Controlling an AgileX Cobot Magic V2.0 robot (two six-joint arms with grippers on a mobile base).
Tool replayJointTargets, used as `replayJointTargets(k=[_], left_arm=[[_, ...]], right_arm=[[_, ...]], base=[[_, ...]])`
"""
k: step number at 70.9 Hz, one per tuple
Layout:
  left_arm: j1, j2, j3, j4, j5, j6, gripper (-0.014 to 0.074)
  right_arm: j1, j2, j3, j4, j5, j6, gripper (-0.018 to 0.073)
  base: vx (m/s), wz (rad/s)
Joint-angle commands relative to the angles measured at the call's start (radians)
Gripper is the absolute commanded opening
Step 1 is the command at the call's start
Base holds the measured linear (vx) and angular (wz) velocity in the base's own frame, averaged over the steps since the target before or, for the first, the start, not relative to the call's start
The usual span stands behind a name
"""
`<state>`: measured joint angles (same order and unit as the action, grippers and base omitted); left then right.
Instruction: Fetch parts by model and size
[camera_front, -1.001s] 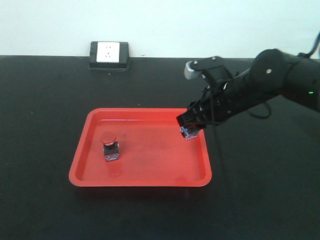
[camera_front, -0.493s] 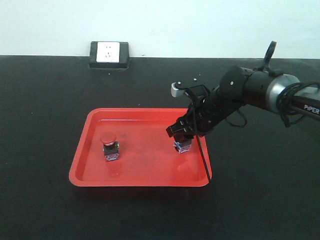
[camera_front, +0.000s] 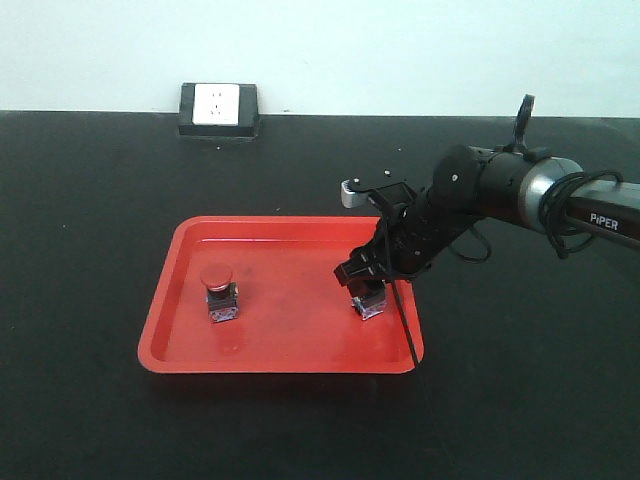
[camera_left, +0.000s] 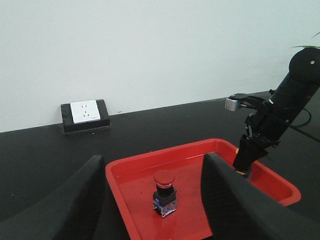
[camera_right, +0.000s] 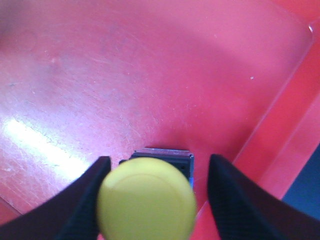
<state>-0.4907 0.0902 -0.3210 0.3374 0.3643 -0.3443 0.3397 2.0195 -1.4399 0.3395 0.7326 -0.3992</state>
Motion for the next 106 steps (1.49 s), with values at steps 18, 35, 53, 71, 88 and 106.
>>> replayJointTargets(k=[18,35,53,71,88,106], left_arm=[[-0.008,0.013,-0.025,0.008,-0.072,-0.003,0.0411],[-0.008,0.013,-0.025,0.008,-0.072,-0.003,0.0411],[-0.007,0.013,-0.025,0.008,-0.073,-0.003,0.0411],[-0.007,0.013,-0.025,0.008,-0.073,-0.003,0.0411],[-0.007,0.013,-0.025,0.007,-0.072,-0.003,0.0411],[-0.007,0.013,-0.025,0.007,-0.072,-0.003,0.0411]], right_arm=[[-0.005,-0.215,-0.030,-0.033,0.021,0.017,0.0476],[-0.005,-0.464,-0.030,-0.278,0.055,0.190,0.0476],[-0.005,-0.764,0.052,-0.356,0.058,0.285,0.0476],[-0.005,-1.230,0.468,-0.372,-0.189,0.370,0.0468],[-0.005,-1.731,0.813,-0.372,-0.330,0.370,0.0468],[-0.004,-2.020,1.042,-0.372,-0.307,0.399,0.0468]], base=[[0.00,0.00],[0.00,0.00],[0.00,0.00],[0.00,0.00],[0.00,0.00],[0.00,0.00]])
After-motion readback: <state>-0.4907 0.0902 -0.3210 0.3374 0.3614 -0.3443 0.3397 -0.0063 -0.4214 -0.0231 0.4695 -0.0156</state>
